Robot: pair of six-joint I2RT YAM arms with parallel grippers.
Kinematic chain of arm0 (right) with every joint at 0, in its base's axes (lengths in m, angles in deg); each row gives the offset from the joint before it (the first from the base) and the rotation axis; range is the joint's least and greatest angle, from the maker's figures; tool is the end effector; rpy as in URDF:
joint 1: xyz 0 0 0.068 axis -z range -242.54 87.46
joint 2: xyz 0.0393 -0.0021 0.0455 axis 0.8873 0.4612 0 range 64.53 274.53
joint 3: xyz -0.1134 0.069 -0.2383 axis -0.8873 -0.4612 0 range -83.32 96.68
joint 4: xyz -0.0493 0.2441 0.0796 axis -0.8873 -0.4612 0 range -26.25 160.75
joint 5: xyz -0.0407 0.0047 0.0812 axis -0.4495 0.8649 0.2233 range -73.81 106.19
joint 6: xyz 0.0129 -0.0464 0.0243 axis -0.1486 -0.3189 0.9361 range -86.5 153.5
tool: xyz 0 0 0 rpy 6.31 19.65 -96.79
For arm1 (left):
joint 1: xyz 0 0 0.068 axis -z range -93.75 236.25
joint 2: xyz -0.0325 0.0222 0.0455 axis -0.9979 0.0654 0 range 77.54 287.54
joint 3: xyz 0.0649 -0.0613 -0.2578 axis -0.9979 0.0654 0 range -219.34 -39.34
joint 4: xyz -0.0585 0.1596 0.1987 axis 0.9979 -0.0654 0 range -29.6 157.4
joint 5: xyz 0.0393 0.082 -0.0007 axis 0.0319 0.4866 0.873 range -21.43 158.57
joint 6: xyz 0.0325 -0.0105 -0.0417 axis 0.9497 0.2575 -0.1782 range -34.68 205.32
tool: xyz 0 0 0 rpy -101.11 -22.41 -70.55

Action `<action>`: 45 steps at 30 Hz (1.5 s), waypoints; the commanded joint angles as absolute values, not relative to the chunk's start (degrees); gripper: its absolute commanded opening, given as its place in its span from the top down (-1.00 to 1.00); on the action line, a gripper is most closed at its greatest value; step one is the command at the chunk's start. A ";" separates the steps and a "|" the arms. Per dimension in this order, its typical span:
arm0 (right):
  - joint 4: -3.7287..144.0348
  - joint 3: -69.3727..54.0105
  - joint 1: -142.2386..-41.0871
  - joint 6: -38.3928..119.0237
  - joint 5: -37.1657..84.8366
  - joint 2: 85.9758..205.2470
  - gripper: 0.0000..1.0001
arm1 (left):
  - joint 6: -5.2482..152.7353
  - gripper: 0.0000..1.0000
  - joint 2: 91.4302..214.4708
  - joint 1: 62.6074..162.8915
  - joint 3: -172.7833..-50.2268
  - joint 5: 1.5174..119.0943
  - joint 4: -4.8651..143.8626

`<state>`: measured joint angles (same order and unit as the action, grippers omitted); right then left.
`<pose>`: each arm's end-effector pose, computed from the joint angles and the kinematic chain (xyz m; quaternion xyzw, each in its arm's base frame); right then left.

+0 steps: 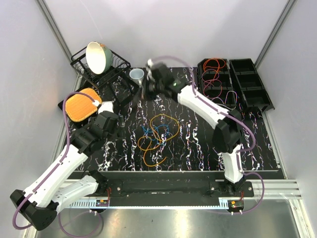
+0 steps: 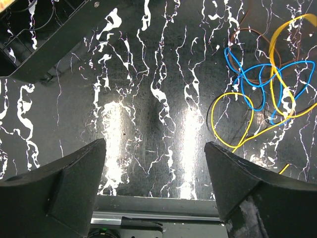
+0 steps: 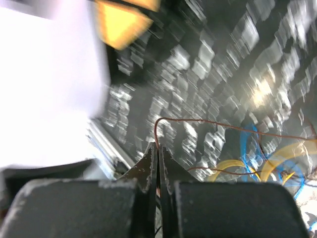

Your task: Untangle the cables

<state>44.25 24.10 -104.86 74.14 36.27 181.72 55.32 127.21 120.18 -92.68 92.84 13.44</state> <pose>0.3458 0.3315 0.3022 -0.0917 0.8772 0.4112 0.2304 0.1392 -0.0759 0.3085 -0.0399 0.9214 -0.0081 0.3865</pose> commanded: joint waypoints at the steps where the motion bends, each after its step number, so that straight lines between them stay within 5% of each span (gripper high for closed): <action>1: 34.56 49.66 -104.81 66.73 32.82 178.61 1.00 | 55.88 -0.67 125.36 119.82 -92.33 94.67 15.36; 7: 28.03 74.26 -104.02 65.14 31.40 179.67 1.00 | 55.79 -0.67 124.22 119.74 -92.16 94.76 15.63; 21: 31.64 40.53 -101.48 64.88 22.09 166.22 1.00 | 55.88 -0.65 124.04 119.65 -92.07 94.49 15.89; 32: 31.55 43.86 -92.95 59.79 20.59 163.58 1.00 | 56.06 -0.64 124.04 119.65 -91.89 94.41 15.98; 45: 29.53 62.73 -82.67 44.24 1.00 169.12 1.00 | 56.06 -0.64 124.39 119.65 -91.98 94.23 15.98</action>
<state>28.84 55.36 -84.97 51.19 10.48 168.17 55.35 124.79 119.90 -92.18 93.06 13.51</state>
